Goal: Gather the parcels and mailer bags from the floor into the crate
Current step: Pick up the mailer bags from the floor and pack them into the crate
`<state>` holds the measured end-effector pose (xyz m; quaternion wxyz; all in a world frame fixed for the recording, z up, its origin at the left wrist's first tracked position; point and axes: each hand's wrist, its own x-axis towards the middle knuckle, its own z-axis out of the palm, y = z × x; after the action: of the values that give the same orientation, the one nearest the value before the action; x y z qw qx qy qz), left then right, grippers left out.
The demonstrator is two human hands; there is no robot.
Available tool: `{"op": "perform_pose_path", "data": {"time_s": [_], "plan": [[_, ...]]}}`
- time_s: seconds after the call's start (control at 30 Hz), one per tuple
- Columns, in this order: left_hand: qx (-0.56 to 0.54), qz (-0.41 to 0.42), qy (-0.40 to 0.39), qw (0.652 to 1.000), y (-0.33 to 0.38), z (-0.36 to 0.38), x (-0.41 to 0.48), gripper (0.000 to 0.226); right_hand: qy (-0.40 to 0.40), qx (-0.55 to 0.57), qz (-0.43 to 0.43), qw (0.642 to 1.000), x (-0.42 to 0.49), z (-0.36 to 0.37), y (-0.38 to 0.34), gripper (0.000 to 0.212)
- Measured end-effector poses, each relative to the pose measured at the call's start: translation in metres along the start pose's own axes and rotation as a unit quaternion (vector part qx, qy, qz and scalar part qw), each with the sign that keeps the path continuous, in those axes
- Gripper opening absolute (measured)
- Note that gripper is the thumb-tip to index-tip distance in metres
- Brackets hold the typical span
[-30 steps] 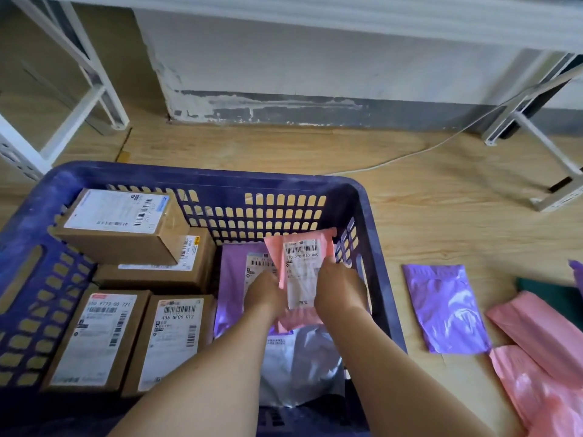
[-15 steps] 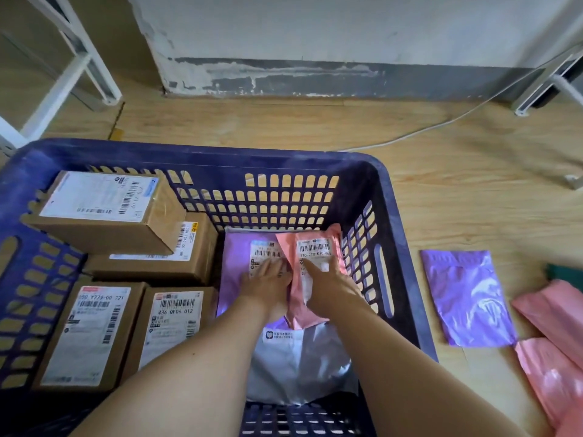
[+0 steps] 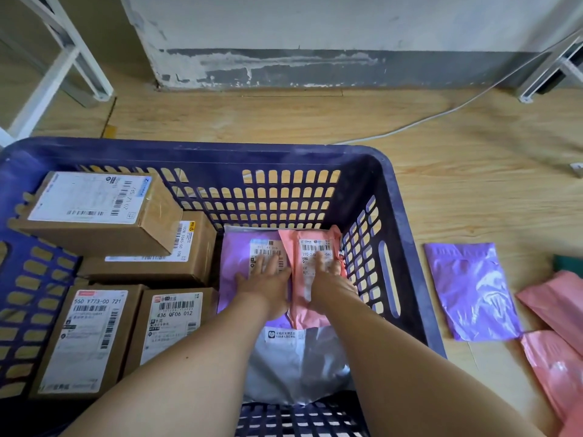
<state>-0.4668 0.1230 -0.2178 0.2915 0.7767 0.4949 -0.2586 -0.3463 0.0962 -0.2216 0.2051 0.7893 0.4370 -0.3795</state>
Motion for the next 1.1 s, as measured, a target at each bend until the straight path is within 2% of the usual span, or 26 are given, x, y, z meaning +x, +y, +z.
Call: {"op": "perform_pose_path", "data": {"time_s": [0.27, 0.4, 0.57, 0.7, 0.8, 0.93, 1.1], "plan": [[0.0, 0.032, 0.02, 0.999, -0.009, -0.012, -0.007, 0.089, 0.035, 0.016, -0.027, 0.999, 0.003, 0.003, 0.006, 0.108], [0.007, 0.046, 0.028, 0.998, -0.009, -0.017, -0.016, 0.083, 0.065, 0.035, -0.055, 0.996, -0.006, -0.004, 0.008, 0.102], [-0.014, 0.038, 0.083, 0.996, -0.007, -0.022, -0.021, 0.077, 0.113, 0.003, -0.064, 0.992, -0.024, -0.022, 0.003, 0.091], [-0.015, 0.032, 0.129, 0.991, -0.005, -0.03, -0.03, 0.069, 0.172, -0.025, -0.103, 0.979, -0.043, -0.034, 0.003, 0.074], [-0.05, 0.033, 0.172, 0.983, 0.0, -0.039, -0.042, 0.062, 0.199, 0.026, -0.112, 0.973, -0.059, -0.043, 0.004, 0.072], [-0.107, 0.043, 0.228, 0.967, 0.01, -0.047, -0.063, 0.049, 0.281, 0.095, -0.157, 0.942, -0.094, -0.052, 0.012, 0.053], [-0.129, 0.079, 0.285, 0.946, 0.028, -0.058, -0.088, 0.041, 0.338, 0.148, -0.215, 0.904, -0.132, -0.062, 0.018, 0.047]]}}
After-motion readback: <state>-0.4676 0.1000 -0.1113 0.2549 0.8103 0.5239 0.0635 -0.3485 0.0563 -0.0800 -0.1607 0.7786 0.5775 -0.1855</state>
